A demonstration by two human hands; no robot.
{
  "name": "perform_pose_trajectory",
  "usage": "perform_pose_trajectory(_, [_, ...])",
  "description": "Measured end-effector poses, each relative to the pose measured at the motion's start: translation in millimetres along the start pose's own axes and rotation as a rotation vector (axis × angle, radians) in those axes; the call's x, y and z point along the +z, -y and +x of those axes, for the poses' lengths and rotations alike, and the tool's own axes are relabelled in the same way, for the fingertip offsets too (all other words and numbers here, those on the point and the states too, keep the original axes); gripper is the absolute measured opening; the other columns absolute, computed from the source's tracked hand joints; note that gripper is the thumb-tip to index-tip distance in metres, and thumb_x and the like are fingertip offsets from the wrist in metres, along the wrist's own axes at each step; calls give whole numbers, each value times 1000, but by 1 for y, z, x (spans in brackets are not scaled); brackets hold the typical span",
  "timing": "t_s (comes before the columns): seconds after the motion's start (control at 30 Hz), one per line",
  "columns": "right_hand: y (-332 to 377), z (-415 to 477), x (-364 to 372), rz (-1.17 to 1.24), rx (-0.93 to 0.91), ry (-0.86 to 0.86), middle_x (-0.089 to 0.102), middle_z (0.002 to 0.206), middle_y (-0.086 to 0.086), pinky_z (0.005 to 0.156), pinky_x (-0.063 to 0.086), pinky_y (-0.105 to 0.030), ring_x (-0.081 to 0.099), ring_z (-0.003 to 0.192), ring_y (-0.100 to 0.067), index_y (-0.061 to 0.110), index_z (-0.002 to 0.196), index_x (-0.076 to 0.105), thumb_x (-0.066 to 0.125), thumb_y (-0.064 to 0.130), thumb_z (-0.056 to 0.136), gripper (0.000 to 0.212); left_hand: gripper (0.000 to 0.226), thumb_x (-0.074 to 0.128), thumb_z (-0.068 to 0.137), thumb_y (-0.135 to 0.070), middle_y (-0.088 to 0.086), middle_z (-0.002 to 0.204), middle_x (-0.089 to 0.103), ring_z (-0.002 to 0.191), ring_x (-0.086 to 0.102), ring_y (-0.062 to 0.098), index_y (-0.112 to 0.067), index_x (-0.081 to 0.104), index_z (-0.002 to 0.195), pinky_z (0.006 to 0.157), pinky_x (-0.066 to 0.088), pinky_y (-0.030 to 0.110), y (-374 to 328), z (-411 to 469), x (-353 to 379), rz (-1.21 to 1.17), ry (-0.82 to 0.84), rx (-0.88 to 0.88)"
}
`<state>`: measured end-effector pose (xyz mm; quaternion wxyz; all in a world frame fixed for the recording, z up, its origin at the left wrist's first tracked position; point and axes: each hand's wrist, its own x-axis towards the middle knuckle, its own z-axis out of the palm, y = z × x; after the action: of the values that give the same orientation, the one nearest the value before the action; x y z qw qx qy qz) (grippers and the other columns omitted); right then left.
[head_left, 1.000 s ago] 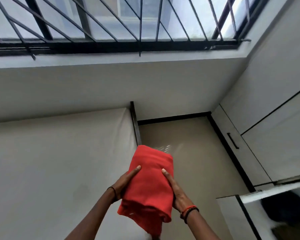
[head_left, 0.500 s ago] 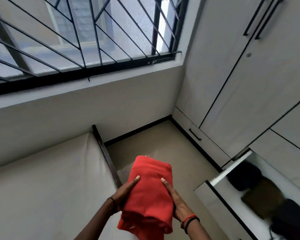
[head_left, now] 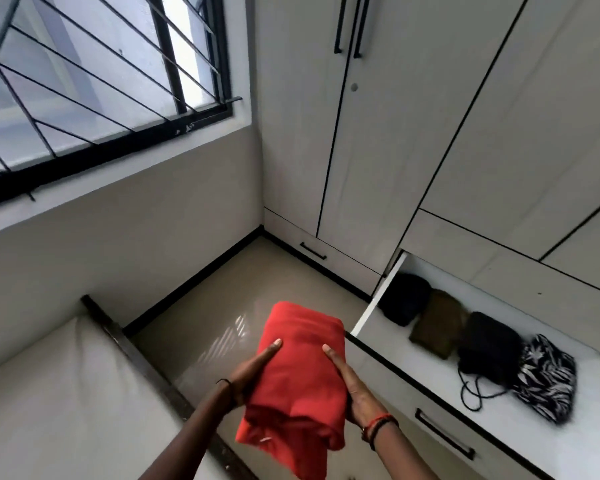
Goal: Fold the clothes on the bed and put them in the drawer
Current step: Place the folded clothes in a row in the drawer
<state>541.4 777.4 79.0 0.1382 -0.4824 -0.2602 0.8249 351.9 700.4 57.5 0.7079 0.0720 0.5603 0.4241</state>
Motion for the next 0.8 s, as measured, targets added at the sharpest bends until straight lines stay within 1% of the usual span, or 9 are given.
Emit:
perform_pose_trajectory(0.07, [12,1,-22,23,-4,-22,70,109,-15,88,53,-36,68,101,-28,8,117,62,66,39,81,48,62,63,78,-52,15,112,68,104,65,28,-8,58,122,92,52,40,-7,13,23,41,-11,-7])
perform_pose_trajectory(0.13, [28,4,-46,42,-12,-37,70,110,-16,90,52,-38,67,102,-30,8,117,62,66,40,81,48,63,66,77,-52,15,112,68,104,65,29,-8,58,122,96,50,43,-15,30,48,79,-11,-16])
perform_pose_trajectory(0.27, [64,17,-104,84,-14,-70,70,109,-16,83,55,-37,67,101,-31,8,119,61,67,41,79,52,82,78,62,-59,15,113,68,106,65,30,-7,59,122,97,48,45,-32,78,98,167,-18,-56])
perform_pose_trajectory(0.43, [116,48,-192,100,31,-122,69,110,-17,99,48,-46,67,102,-31,7,122,59,74,47,68,70,77,73,64,-61,13,108,70,101,67,27,-8,62,118,93,51,43,-56,155,178,232,-32,-172])
perform_pose_trajectory(0.53, [142,63,-240,165,65,-142,69,112,-17,100,47,-45,66,104,-31,7,123,59,75,52,65,75,87,73,56,-69,11,108,70,99,68,25,-10,61,119,95,51,41,-75,201,222,336,-27,-261])
perform_pose_trajectory(0.63, [162,74,-273,236,94,-120,69,112,-16,85,54,-38,67,102,-30,7,123,59,67,57,76,69,81,64,66,-67,9,103,70,91,68,21,-10,58,122,94,50,37,-90,236,256,403,-34,-326])
perform_pose_trajectory(0.67, [169,82,-287,258,91,-122,69,112,-14,80,54,-35,67,103,-28,9,124,58,64,57,78,67,84,66,63,-68,10,104,69,92,67,21,-10,57,123,92,51,37,-93,254,265,412,-51,-344])
perform_pose_trajectory(0.73, [180,92,-300,265,62,-133,70,112,-11,76,54,-33,66,105,-25,13,125,58,60,56,82,61,102,73,48,-75,11,116,66,103,65,25,-11,55,126,93,50,39,-97,278,271,448,-82,-378])
perform_pose_trajectory(0.8, [190,108,-317,270,27,-123,70,112,-10,83,53,-36,65,107,-25,16,123,59,59,54,85,54,104,71,51,-77,8,127,59,116,58,26,-10,51,129,98,46,37,-101,303,281,509,-99,-389])
